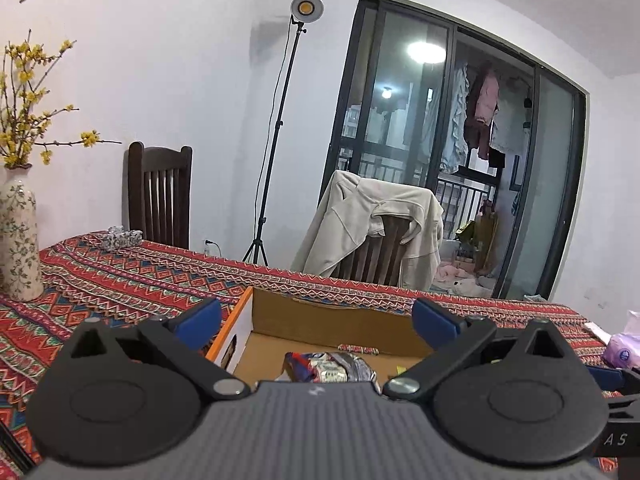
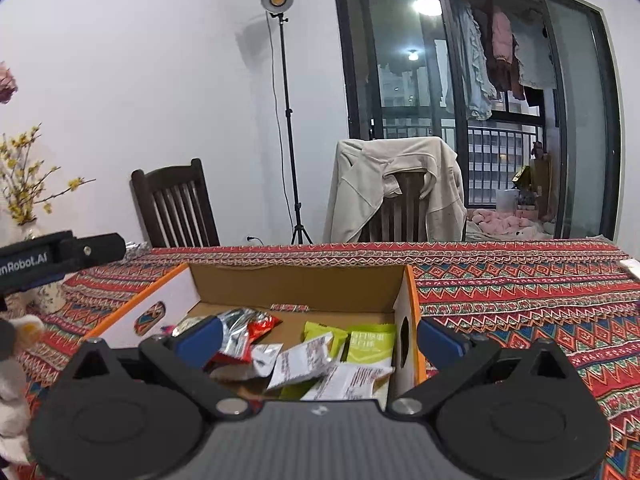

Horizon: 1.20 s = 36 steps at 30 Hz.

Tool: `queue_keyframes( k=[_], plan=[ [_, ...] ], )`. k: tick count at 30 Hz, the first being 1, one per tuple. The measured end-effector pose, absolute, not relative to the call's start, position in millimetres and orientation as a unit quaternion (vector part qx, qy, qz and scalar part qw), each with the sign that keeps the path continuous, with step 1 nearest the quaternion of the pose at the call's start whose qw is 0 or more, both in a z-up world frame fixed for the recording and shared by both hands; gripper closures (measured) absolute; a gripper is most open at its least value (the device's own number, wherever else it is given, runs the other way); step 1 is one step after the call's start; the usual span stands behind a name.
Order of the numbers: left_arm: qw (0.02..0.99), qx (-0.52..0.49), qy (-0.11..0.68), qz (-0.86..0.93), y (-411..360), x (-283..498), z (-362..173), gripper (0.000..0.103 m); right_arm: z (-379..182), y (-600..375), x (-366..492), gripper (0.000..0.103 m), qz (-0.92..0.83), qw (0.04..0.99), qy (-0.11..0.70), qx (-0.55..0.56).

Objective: Organize snacks
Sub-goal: 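Withdraw both open grippers from the box toward the snack pile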

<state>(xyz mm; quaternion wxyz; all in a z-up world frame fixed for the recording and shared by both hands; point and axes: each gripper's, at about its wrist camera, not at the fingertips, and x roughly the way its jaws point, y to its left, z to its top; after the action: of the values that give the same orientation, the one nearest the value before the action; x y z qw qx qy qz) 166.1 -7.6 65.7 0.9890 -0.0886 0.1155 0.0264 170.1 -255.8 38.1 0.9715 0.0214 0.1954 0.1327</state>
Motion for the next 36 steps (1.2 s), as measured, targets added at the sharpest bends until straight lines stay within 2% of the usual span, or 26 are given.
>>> queue_keyframes(
  k=[8,21,36],
  plan=[
    [0.988,-0.083,0.13,0.017,0,126,59,0.0,34,-255,133,0.0,0.145,0.967,0.208,0.011],
    [0.978,-0.069,0.197,0.016,31,75,21,0.0,-9,-233,91,0.0,0.175,0.941,0.289,-0.011],
    [0.967,-0.082,0.239,0.035,54,61,-24,0.0,-43,-194,100,0.0,0.172,0.916,0.361,-0.026]
  ],
)
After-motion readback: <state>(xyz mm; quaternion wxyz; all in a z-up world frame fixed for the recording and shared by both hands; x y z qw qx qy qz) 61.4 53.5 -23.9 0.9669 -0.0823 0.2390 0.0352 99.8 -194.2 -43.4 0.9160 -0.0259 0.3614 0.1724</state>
